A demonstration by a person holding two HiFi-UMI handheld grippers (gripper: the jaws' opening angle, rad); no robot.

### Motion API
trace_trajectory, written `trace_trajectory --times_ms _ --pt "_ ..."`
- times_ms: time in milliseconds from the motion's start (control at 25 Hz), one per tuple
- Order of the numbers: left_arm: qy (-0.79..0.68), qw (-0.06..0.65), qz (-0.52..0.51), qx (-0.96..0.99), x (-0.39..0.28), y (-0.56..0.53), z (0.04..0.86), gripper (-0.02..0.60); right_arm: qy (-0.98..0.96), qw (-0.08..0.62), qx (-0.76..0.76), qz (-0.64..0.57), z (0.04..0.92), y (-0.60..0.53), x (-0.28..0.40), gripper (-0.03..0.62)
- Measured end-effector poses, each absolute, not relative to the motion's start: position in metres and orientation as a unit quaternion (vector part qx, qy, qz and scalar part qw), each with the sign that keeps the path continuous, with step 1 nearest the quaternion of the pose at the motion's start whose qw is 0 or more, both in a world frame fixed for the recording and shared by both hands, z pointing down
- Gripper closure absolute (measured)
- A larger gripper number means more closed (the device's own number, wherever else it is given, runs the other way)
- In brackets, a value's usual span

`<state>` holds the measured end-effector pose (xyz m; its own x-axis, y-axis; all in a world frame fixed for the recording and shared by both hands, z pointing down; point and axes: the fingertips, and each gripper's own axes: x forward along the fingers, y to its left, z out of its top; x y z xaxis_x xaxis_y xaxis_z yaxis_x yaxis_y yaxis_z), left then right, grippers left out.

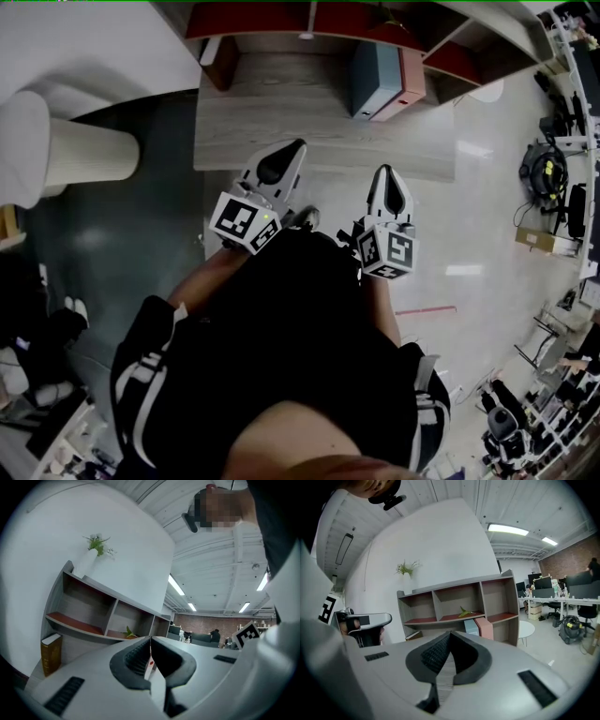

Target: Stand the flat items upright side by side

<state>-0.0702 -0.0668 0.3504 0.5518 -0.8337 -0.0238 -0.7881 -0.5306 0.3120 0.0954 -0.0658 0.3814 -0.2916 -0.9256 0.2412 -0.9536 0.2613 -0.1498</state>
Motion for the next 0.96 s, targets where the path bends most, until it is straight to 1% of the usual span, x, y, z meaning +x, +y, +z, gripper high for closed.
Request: trace_trajectory --times_ms 960 --pt "-0.458 0.135 -0.087 0.874 -0.068 -0.082 0.355 0.555 -0.781 0.054 0.607 0.136 0.387 -0.076 0.096 0.569"
